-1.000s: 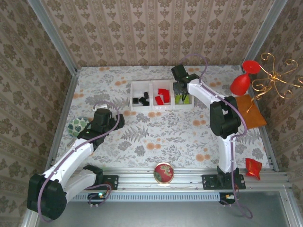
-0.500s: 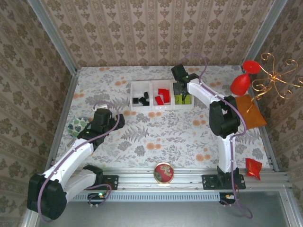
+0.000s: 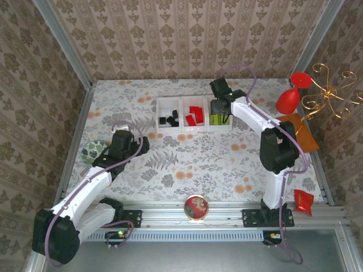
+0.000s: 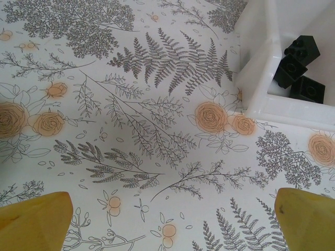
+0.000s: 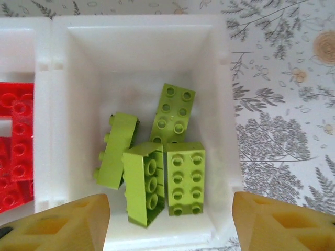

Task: Sort the legos into containers by color
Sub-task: Place the lego in the container, then reset both arms

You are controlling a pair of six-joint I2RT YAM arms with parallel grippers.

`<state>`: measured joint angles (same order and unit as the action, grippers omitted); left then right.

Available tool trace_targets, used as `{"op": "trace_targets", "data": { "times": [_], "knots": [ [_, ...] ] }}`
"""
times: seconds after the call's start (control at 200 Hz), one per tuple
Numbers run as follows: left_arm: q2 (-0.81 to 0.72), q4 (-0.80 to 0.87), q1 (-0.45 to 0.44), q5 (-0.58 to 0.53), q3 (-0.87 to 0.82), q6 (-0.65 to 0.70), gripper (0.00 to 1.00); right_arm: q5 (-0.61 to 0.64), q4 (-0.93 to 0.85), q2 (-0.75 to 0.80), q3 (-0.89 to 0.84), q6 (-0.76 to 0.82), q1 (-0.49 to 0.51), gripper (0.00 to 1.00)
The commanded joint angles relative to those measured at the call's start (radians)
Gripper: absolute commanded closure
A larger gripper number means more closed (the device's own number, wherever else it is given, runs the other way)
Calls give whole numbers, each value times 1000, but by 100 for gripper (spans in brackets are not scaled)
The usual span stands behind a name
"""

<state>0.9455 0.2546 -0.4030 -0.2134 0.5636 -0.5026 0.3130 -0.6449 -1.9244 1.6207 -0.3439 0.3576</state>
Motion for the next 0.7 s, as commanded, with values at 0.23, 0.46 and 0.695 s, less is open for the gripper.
{"op": "trace_targets", "data": {
  "times": [0.23, 0.46, 0.695],
  "knots": [
    [-88, 53, 14, -34, 2, 9, 0, 70, 10, 247, -195, -69, 1, 24],
    [-149, 86, 22, -90, -2, 51, 0, 139, 26, 430, -374, -102, 1, 13],
    [-159, 59, 56, -142, -2, 111, 0, 244, 81, 642, -580, -122, 1, 0]
  ]
}}
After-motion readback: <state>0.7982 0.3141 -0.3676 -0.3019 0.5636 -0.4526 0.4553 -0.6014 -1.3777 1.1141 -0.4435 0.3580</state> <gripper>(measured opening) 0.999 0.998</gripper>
